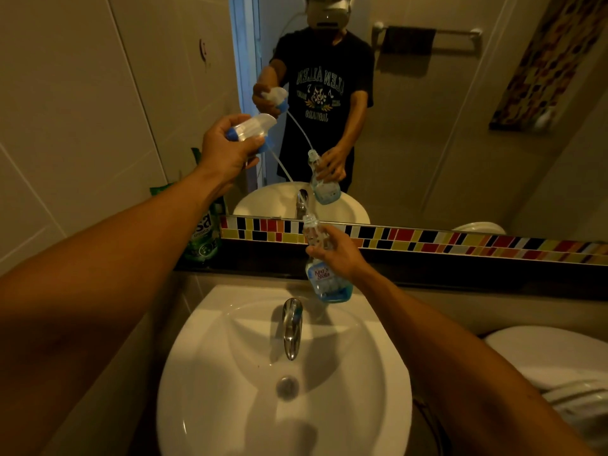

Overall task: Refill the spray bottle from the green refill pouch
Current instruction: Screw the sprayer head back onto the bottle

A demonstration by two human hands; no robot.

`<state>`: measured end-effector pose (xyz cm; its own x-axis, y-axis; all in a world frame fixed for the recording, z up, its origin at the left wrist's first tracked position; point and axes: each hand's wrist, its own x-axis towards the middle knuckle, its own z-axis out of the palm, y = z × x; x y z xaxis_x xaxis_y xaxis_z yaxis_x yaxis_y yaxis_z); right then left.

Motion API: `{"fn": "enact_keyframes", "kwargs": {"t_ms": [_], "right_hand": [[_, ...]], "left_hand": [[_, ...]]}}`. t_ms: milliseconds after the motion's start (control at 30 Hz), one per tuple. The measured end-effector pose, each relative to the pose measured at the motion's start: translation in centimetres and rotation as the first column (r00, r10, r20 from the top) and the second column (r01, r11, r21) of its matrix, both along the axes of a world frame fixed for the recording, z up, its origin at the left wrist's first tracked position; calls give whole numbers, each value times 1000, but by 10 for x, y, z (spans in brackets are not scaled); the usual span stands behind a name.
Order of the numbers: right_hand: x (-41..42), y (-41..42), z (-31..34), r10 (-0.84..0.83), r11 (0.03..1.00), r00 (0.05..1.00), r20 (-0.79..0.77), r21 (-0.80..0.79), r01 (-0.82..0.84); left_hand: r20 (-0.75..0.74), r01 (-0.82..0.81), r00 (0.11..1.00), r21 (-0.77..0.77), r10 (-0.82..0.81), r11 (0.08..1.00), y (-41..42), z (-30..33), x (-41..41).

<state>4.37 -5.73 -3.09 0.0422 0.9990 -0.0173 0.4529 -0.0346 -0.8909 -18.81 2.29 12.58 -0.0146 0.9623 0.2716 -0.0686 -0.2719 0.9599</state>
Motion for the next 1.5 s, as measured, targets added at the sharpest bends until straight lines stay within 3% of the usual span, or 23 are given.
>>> {"fn": "enact_keyframes", "kwargs": {"t_ms": [567,1000,1200,1500], "right_hand": [[-22,16,42,37,993,999,39,112,-41],[-30,19,48,60,992,998,31,111,-63],[-28,20,50,57,992,997,54,112,-62],[-26,21,53,61,990,996,69,121,-69]], "left_hand": [[-30,84,996,-55,-86,995,-12,-46,29],[-62,116,991,-46,-118,992,-17,-61,31],[-123,119,985,-16,-120,993,-19,-65,34],[-94,31,995,60,-26,998,-20,-71,49]]}}
